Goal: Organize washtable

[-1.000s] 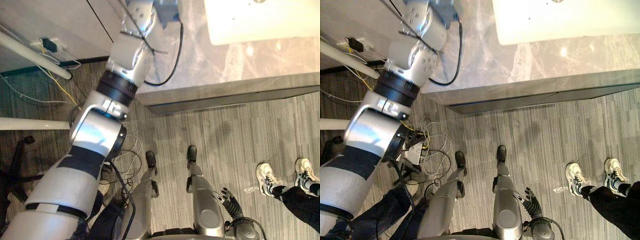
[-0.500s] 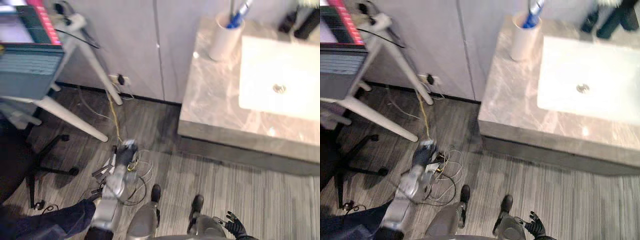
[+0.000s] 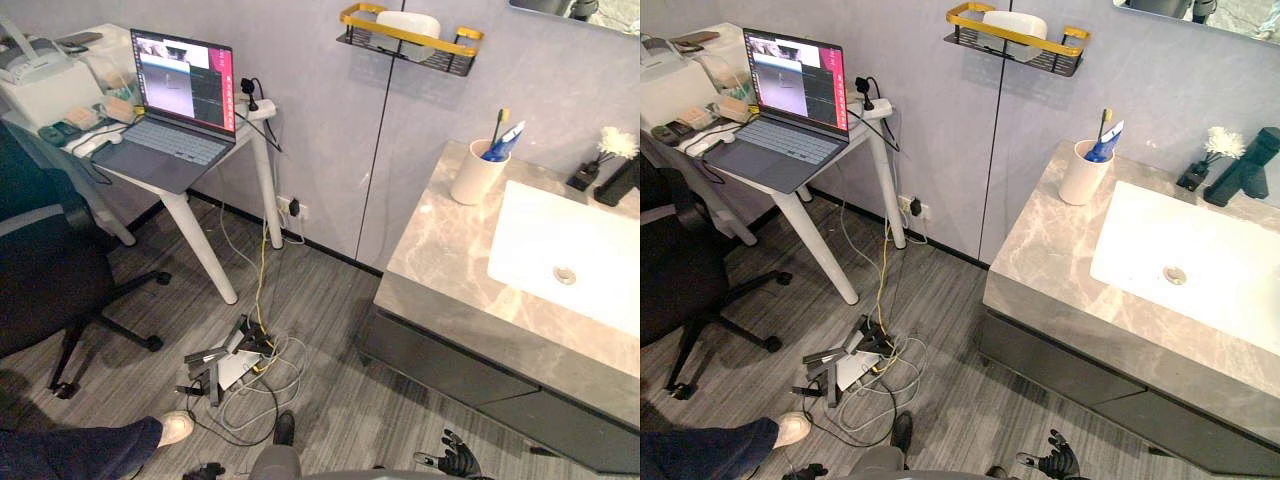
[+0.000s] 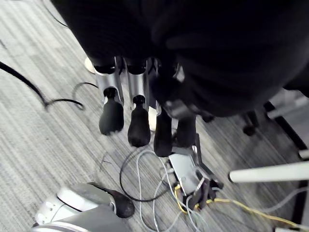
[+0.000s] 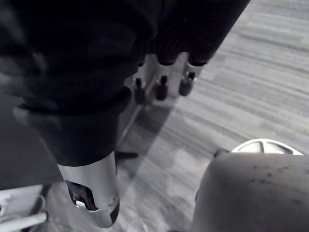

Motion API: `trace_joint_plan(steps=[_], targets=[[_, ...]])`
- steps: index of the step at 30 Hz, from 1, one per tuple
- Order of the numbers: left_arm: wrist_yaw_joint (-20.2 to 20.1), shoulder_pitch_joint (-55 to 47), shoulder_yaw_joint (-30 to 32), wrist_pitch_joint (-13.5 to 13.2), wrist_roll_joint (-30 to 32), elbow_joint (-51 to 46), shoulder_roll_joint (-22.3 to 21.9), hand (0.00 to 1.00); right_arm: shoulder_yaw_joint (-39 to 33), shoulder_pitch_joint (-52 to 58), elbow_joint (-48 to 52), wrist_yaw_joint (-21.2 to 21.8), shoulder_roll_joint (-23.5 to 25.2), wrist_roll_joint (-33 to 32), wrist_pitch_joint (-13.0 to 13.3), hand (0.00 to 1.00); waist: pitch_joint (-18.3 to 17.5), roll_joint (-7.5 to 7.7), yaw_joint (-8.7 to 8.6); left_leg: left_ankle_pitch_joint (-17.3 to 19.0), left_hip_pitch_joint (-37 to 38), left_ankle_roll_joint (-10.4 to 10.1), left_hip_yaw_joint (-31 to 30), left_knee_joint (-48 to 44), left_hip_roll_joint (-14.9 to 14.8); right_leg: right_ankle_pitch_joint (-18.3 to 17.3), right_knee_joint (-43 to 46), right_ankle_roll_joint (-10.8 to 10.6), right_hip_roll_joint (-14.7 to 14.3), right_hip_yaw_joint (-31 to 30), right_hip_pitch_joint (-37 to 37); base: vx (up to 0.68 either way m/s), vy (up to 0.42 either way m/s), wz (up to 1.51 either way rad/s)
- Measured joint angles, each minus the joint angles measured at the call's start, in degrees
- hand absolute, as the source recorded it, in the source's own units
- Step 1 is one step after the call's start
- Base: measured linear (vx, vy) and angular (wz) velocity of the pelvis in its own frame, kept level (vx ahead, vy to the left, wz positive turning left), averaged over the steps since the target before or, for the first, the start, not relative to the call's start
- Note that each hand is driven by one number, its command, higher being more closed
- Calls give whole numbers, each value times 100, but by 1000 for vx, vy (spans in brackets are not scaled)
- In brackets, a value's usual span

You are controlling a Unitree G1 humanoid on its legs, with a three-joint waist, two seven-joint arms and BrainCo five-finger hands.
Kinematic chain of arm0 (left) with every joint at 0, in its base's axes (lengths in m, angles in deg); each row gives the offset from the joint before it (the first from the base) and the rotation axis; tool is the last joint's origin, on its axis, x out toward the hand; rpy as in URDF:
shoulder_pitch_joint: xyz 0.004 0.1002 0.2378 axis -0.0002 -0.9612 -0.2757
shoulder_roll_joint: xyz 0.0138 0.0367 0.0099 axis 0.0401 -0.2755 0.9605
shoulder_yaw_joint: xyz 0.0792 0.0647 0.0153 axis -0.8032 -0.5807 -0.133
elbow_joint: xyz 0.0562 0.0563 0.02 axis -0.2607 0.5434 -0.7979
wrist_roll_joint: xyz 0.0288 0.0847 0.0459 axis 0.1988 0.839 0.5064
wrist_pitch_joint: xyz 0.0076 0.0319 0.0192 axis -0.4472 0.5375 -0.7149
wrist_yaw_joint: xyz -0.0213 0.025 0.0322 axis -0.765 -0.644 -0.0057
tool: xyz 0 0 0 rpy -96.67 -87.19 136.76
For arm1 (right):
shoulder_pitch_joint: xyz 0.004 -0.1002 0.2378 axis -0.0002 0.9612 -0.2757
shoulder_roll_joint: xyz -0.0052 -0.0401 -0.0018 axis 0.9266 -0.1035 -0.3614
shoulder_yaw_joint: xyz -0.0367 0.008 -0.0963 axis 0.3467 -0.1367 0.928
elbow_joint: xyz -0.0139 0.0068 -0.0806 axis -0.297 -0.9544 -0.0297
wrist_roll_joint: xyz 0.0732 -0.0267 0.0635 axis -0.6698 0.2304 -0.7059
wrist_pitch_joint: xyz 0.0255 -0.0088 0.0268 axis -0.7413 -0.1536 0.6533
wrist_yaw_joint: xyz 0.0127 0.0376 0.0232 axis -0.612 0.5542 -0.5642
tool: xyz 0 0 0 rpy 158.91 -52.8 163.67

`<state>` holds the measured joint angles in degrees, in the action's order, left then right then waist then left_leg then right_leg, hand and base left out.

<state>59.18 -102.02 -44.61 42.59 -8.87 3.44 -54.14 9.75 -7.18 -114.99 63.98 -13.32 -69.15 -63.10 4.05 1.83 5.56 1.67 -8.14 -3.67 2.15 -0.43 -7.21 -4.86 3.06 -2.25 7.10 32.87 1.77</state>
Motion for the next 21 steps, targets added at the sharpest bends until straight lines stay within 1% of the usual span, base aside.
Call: trace_joint_plan(steps=[2, 3, 4, 5, 6, 7, 8, 9, 10, 11, 12, 13, 14, 15, 16, 17, 18, 19, 20, 21], targets=[[-3, 14, -3, -12, -14, 66, -3, 0, -74, -41, -81, 1, -13, -2, 10, 0, 4, -33, -17, -17, -69, 1, 146, -222, -21, 17, 70, -33, 74, -21, -13, 74, 62, -11], [1, 35, -4, -18, -87, 130, -9, 0, -165, -78, -196, -2, -32, -4, 8, 0, 5, -42, -23, -102, -171, -91, 138, -571, -44, 5, 143, -57, 105, -83, -16, 112, 129, -34], [1, 34, -10, -27, -121, 142, -16, 0, -233, -135, -293, -6, -39, -4, 0, 0, -27, -142, -35, -124, -256, -30, 100, -932, -42, -11, 208, -118, 131, -194, 4, 97, 135, -34], [1, 38, -25, -46, -123, 149, -4, 0, -249, -161, -348, -8, -13, -4, -1, 0, -35, -100, -44, -102, -292, 2, 0, -1059, 7, -1, 213, -159, 171, -256, -4, 90, 127, -42], [1, 110, -79, -101, -147, 151, 22, 0, -260, -237, -471, -7, 28, -2, -5, 0, -14, -39, -53, -85, -320, 10, -225, -1158, 110, 38, 197, -234, 253, -391, -58, 57, 95, -36], [1, 151, -112, -119, -168, 164, 43, 0, -276, -256, -506, -5, 45, -2, -13, 0, -2, -40, -64, -68, -323, -10, -275, -1155, 144, 63, 201, -255, 295, -455, -116, 58, 130, -55], [-5, 220, -188, -141, -224, 166, 79, 0, -386, -333, -551, 7, 73, -2, -15, 0, -12, 6, -143, 53, -313, -116, -220, -1101, 161, 144, 228, -292, 358, -602, -240, 21, 118, -50], [-8, 233, -250, -158, -225, 162, 91, 0, -460, -380, -553, 4, 87, 1, -20, 0, 4, -17, -167, 116, -302, -125, -129, -1074, 163, 162, 270, -302, 387, -694, -334, -17, 176, -75], [-17, 314, -391, -163, -215, 173, 120, 0, -639, -463, -540, -9, 132, 7, -22, 0, 76, -64, -173, 222, -308, -76, 61, -1091, 173, 225, 353, -335, 442, -892, -508, -60, 183, -85], [-31, 391, -560, -166, -201, 177, 174, 0, -737, -526, -537, -13, 160, 12, -39, 0, 123, -69, -167, 277, -349, -57, 267, -1158, 224, 311, 391, -385, 525, -1131, -639, -74, 183, -87], [-41, 422, -656, -165, -174, 180, 207, 0, -740, -567, -537, -17, 157, 19, -54, 0, 146, -83, -172, 322, -380, -16, 351, -1222, 241, 360, 395, -394, 552, -1237, -705, -99, 178, -79], [-102, 472, -877, -168, -46, 181, 305, 0, -738, -633, -502, -33, 165, 26, -61, 0, 197, -97, -211, 469, -466, 44, 495, -1440, 250, 429, 431, -422, 593, -1416, -830, -104, 140, -58], [-135, 512, -975, -172, 26, 187, 358, 0, -733, -658, -448, -49, 169, 25, -61, 0, 254, -98, -244, 574, -495, 59, 590, -1573, 234, 446, 482, -418, 605, -1499, -907, -174, 171, -71], [-165, 577, -1089, -181, 71, 236, 468, 0, -655, -755, -422, -74, 200, 26, -59, 0, 346, -67, -332, 716, -559, 136, 811, -1789, 232, 514, 529, -320, 585, -1595, -1023, -240, 165, -90], [-221, 607, -1129, -177, 74, 292, 502, 0, -447, -868, -444, -105, 212, 26, -63, 0, 422, -101, -331, 778, -533, 237, 1097, -1759, 104, 474, 420, 117, 579, -1489, -1068, -232, 131, -104], [-242, 622, -1120, -175, 74, 314, 477, 0, -363, -923, -451, -108, 197, 33, -71, 0, 447, -164, -331, 759, -512, 274, 1266, -1695, -6, 324, 604, 321, 644, -1148, -1102, -217, 119, -133], [-251, 641, -1117, -166, 73, 332, 459, 0, -249, -1039, -440, -69, 175, 128, -112, 0, 543, -196, -322, 727, -395, 344, 1540, -1634, -171, 192, 1451, 430, 846, -404, -1250, -142, 94, -125], [-254, 647, -1112, -152, 73, 387, 498, 0, -186, -1058, -466, -8, 176, 196, -114, 0, 575, -208, -333, 745, -334, 374, 1725, -1640, -252, 38, 2029, 501, 907, 30, -1185, -125, 101, -117], [-254, 647, -1098, -150, 72, 402, 526, 0, -139, -1058, -505, 3, 194, 213, -118, 0, 569, -156, -324, 750, -292, 387, 1861, -1641, -283, -63, 2260, 525, 902, 146, -1126, -73, 36, -99], [-257, 644, -951, -147, 58, 440, 557, 0, -2, -1067, -614, 23, 235, 236, -115, 0, 553, -10, -312, 748, -203, 435, 2089, -1655, -305, -338, 2548, 467, 909, 355, -947, -42, -28, -112]])
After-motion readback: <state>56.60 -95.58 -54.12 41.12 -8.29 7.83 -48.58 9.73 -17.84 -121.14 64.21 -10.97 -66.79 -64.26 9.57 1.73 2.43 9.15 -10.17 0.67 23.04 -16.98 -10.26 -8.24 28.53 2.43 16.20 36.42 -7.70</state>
